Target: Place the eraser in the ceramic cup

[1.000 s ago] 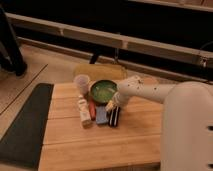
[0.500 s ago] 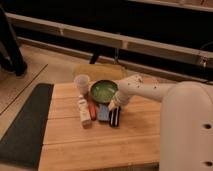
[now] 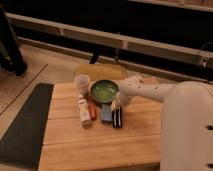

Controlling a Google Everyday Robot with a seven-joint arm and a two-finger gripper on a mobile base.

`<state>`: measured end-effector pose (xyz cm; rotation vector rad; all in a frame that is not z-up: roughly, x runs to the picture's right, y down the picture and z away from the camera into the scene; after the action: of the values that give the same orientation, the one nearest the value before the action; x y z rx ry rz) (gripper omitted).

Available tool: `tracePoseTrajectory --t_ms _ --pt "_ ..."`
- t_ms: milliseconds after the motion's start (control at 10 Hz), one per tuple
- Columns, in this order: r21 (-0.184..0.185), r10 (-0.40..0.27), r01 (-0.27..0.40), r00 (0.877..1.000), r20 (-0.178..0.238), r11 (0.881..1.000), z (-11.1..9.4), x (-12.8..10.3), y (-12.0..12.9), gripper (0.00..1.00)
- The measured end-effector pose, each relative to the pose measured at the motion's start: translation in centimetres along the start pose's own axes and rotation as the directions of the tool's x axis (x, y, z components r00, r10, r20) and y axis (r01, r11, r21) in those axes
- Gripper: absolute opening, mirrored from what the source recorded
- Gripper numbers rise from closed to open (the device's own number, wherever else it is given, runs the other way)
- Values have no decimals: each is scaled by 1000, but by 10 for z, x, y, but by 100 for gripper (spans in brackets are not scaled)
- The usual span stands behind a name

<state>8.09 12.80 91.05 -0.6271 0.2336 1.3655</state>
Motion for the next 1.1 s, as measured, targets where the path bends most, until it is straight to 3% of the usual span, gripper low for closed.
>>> tracePoseTrajectory --t_ms 300,700,1100 --pt "11 12 -12 1000 4 1000 -8 -1 4 0" --pt "35 24 -26 999 42 999 -37 -15 20 0" --pt "25 20 -21 999 50 999 -61 -20 51 0"
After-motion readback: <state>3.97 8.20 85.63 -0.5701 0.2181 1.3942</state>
